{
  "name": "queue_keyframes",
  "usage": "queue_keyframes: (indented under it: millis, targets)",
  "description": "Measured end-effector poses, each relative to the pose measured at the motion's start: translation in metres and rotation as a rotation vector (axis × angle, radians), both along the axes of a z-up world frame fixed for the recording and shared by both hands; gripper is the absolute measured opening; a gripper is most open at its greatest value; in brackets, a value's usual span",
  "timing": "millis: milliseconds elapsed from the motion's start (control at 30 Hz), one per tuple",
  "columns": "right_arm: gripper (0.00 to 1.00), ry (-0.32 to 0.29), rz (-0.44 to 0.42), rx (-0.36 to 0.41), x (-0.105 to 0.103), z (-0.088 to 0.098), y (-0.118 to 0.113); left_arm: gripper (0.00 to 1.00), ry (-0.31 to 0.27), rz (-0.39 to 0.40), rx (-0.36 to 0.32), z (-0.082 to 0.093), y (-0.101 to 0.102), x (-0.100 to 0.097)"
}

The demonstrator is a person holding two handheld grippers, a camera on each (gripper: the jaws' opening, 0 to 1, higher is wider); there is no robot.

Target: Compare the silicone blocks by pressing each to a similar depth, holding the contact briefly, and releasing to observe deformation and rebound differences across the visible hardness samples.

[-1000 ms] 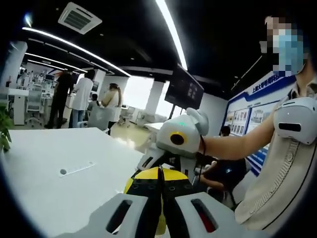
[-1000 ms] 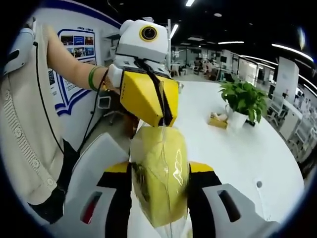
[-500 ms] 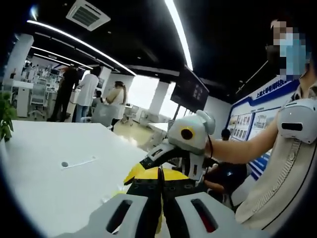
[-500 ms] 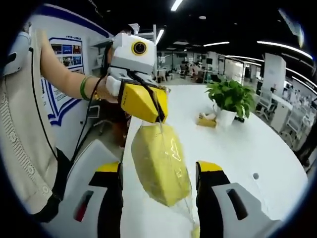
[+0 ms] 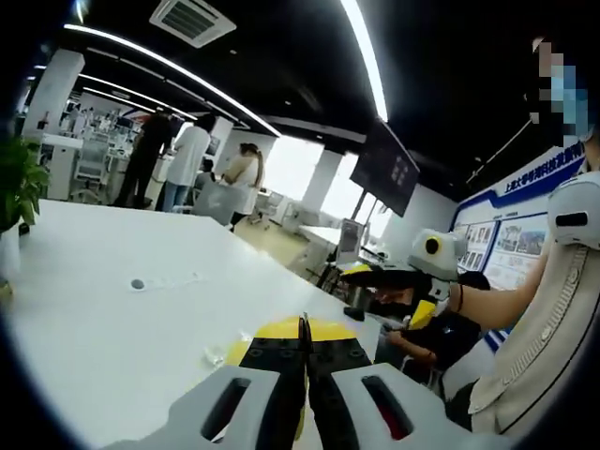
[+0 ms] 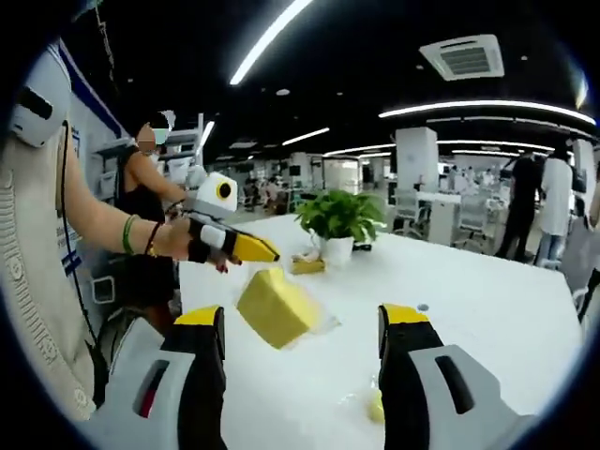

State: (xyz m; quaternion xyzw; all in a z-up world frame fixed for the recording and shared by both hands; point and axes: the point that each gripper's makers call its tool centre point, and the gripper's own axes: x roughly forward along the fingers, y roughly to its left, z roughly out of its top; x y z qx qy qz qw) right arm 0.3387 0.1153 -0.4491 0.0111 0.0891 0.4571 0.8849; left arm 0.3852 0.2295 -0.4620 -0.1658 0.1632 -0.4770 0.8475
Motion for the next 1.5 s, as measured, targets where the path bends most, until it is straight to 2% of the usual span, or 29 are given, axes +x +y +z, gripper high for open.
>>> queue_keyframes:
  millis: [167,233,433,500,567,700,733,800,833,867,933,1000,1100,1167,1267,1400,1500]
  targets:
    - [0.6,0.047,-0.131,0.031,-0.022,-0.012,-0.029,0.0,0.05,0.023,0.0,-0.035,0.002,0.008]
    - [0.59,0.087,-0.179,0.044,-0.029,-0.02,-0.039,0.0,0.069,0.027,0.002,-0.049,0.001,0.011]
    - [0.58,0.134,-0.252,0.006,-0.048,-0.032,-0.058,0.0,0.148,0.026,-0.018,-0.087,-0.006,0.017]
    - [0.57,0.142,-0.274,-0.021,-0.052,-0.035,-0.065,0.0,0.16,0.02,-0.021,-0.093,-0.007,0.018]
    - [0.57,0.155,-0.33,-0.035,-0.053,-0.037,-0.079,0.0,0.179,0.024,-0.032,-0.104,-0.004,0.023]
    - [0.57,0.185,-0.387,-0.031,-0.052,-0.036,-0.094,0.0,0.215,0.037,-0.038,-0.125,0.006,0.036]
    - [0.56,0.18,-0.401,-0.029,-0.051,-0.034,-0.098,0.0,0.203,0.066,-0.027,-0.132,0.013,0.043]
    - [0.55,0.167,-0.428,-0.004,-0.048,-0.026,-0.102,0.0,0.224,0.099,-0.031,-0.145,0.023,0.054]
    - [0.55,0.171,-0.43,-0.004,-0.047,-0.025,-0.103,0.0,0.199,0.121,-0.055,-0.142,0.027,0.06]
    - [0.55,0.174,-0.44,-0.006,-0.046,-0.025,-0.106,0.0,0.216,0.139,-0.082,-0.142,0.033,0.065]
    - [0.55,0.182,-0.456,-0.019,-0.045,-0.027,-0.109,0.0,0.173,0.188,-0.052,-0.149,0.048,0.081]
    - [0.55,0.187,-0.466,-0.022,-0.043,-0.028,-0.11,0.0,0.159,0.207,-0.036,-0.152,0.055,0.087]
    - [0.55,0.202,-0.471,-0.021,-0.04,-0.031,-0.107,0.0,0.106,0.27,0.056,-0.168,0.076,0.105]
    - [0.54,0.211,-0.47,-0.033,-0.039,-0.034,-0.104,0.0,0.083,0.282,0.121,-0.182,0.083,0.11]
    - [0.54,0.233,-0.464,-0.058,-0.038,-0.042,-0.1,0.0,0.087,0.281,0.138,-0.195,0.084,0.112]
    - [0.53,0.243,-0.466,-0.058,-0.036,-0.044,-0.098,0.0,0.104,0.325,0.187,-0.218,0.095,0.12]
    - [0.53,0.248,-0.468,-0.061,-0.033,-0.045,-0.098,0.0,0.105,0.342,0.203,-0.228,0.098,0.123]
